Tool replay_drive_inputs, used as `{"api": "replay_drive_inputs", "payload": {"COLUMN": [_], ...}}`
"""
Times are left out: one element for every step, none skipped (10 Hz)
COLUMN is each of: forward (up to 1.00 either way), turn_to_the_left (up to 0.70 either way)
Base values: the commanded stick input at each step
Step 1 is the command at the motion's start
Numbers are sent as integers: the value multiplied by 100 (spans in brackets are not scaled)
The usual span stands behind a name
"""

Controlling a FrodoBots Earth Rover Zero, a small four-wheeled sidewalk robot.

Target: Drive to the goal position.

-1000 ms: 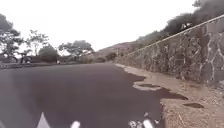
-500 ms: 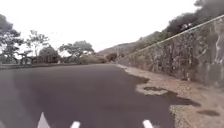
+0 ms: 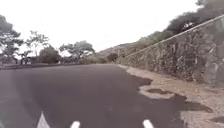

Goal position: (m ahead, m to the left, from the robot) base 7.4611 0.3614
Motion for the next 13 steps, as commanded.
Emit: {"api": "replay_drive_inputs", "payload": {"forward": [50,50,50,50,50,50,50,50,50,50,50,50,50], "turn_to_the_left": [0,0,0,0,0,0,-7,-49,-50,-50,-29,-1,0]}}
